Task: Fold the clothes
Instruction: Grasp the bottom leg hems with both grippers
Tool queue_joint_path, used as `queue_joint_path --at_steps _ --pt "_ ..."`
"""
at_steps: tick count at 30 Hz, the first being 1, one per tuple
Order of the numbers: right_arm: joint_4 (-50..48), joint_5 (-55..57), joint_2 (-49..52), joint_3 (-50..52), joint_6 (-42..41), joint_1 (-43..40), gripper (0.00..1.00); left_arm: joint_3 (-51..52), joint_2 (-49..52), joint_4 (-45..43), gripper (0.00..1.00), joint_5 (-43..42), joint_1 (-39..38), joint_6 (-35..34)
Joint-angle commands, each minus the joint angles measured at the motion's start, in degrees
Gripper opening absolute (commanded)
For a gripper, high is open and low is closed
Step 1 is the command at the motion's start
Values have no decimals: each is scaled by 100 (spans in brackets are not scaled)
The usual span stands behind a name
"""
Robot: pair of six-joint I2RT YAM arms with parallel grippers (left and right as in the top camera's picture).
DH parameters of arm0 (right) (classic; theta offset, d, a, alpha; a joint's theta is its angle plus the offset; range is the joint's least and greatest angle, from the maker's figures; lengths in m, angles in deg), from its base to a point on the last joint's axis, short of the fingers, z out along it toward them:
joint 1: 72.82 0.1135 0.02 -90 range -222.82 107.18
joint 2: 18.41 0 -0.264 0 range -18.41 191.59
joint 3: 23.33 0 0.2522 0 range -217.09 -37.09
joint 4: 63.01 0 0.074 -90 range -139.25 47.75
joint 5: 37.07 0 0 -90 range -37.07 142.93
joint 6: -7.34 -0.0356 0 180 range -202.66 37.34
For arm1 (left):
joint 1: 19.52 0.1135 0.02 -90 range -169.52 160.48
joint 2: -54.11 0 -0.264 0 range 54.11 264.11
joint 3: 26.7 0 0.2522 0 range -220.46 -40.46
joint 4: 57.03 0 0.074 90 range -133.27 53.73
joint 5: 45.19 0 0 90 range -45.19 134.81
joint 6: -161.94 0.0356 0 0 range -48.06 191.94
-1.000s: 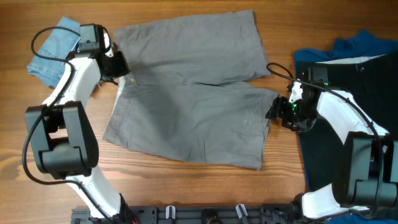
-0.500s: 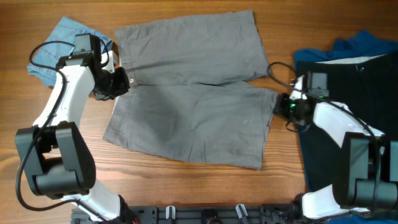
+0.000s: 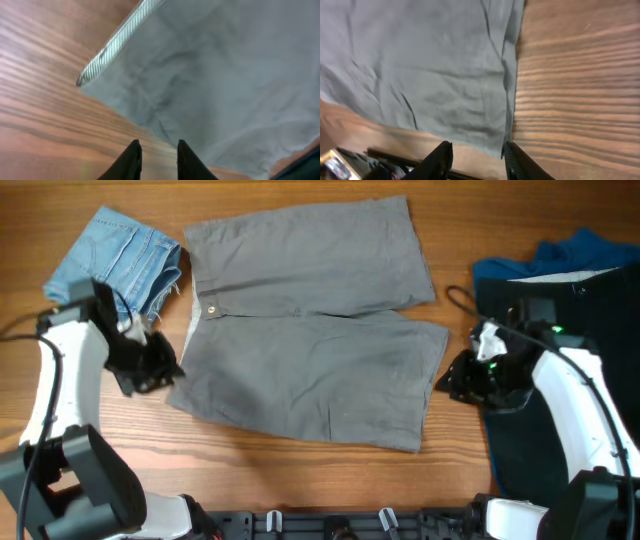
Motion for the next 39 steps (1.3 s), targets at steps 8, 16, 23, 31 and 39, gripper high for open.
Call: queue_joint_path --at_steps 8,16,23,31,39 --pt "-63 -96 4 232 46 472 38 1919 -13 -1703 33 640 155 -940" --pt "-4 -94 4 232 66 481 38 2046 -7 -2302 47 1113 160 -1252" --pt "72 -90 4 278 70 483 43 2535 57 -2809 39 1239 160 -1248" --pt "-262 -363 4 1121 -20 564 58 2302 -44 -2361 4 999 155 -1224" --pt "-1414 -273 7 2221 -1742 1532 60 2293 -63 -2371 4 855 155 -1224"
